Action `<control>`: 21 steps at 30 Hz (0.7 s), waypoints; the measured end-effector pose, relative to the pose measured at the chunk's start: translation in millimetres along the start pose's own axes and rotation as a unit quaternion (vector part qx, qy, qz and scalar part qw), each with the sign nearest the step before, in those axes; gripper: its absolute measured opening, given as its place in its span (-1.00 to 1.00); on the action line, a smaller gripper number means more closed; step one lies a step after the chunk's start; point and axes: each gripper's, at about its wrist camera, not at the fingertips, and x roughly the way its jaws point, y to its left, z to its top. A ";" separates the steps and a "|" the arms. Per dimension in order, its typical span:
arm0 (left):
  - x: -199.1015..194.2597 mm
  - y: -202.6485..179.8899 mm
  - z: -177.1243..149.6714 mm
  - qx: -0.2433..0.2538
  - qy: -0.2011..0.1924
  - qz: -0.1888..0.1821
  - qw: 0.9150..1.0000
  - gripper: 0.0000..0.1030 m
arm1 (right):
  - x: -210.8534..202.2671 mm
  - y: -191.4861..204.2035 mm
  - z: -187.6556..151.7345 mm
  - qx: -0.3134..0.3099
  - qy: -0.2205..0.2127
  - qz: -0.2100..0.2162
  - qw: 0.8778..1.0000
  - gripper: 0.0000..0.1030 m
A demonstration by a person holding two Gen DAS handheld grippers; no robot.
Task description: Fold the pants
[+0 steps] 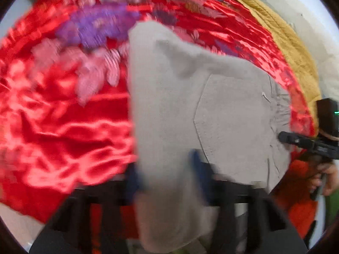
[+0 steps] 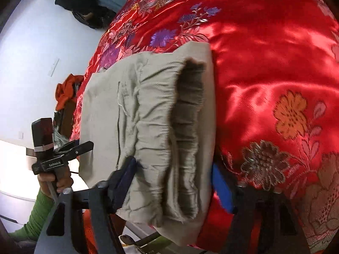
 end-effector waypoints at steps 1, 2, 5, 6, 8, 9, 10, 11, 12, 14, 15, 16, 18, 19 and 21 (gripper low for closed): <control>-12.2 -7.6 0.0 0.006 -0.007 -0.003 1.000 -0.66 | -5.0 11.4 -1.0 -0.026 -0.006 -0.014 1.000 -0.31; -23.9 -11.7 0.6 0.008 -0.015 -0.005 1.000 -0.67 | -11.5 23.5 -1.6 -0.047 -0.011 -0.024 0.999 -0.38; -57.3 -23.0 13.0 0.022 -0.048 -0.030 0.998 -0.68 | -32.7 58.3 1.0 -0.091 -0.034 -0.032 0.995 -0.45; -67.2 -24.1 20.9 0.025 -0.059 -0.032 0.997 -0.68 | -39.6 70.9 5.2 -0.106 -0.044 -0.032 0.993 -0.45; -85.1 -22.2 47.1 0.027 -0.084 -0.031 0.996 -0.68 | -53.1 92.7 21.4 -0.128 -0.063 -0.034 0.989 -0.46; -91.0 -18.8 63.0 0.024 -0.099 -0.026 0.994 -0.68 | -59.9 100.4 32.5 -0.134 -0.073 -0.033 0.988 -0.46; -97.0 -13.1 76.3 0.019 -0.114 -0.022 0.993 -0.68 | -64.4 107.2 48.7 -0.139 -0.082 -0.034 0.986 -0.46; -103.3 -6.2 96.3 0.010 -0.133 -0.023 0.991 -0.67 | -68.7 114.3 65.2 -0.145 -0.094 -0.041 0.984 -0.46; -106.2 -2.4 108.6 0.006 -0.147 -0.023 0.989 -0.67 | -73.3 119.2 81.0 -0.147 -0.107 -0.044 0.982 -0.46; -108.9 2.7 133.7 0.007 -0.181 -0.002 0.983 -0.51 | -82.0 123.8 116.4 -0.145 -0.134 -0.047 0.979 -0.46; -105.1 7.8 146.1 0.010 -0.200 0.031 0.979 -0.38 | -80.9 130.7 129.5 -0.144 -0.144 -0.052 0.978 -0.45; -103.8 11.6 150.1 0.007 -0.211 0.067 0.975 0.11 | -81.0 128.9 145.8 -0.140 -0.150 -0.064 0.977 -0.37; -103.8 20.0 142.7 -0.003 -0.235 0.133 0.963 0.62 | -80.5 120.7 167.3 -0.119 -0.162 -0.123 0.972 0.03; -105.2 21.6 133.3 -0.003 -0.248 0.157 0.956 0.72 | -83.8 117.6 170.3 -0.114 -0.171 -0.166 0.964 0.35; -106.2 22.5 105.7 0.010 -0.270 0.188 0.944 0.90 | -91.5 113.5 163.1 -0.125 -0.182 -0.228 0.948 0.46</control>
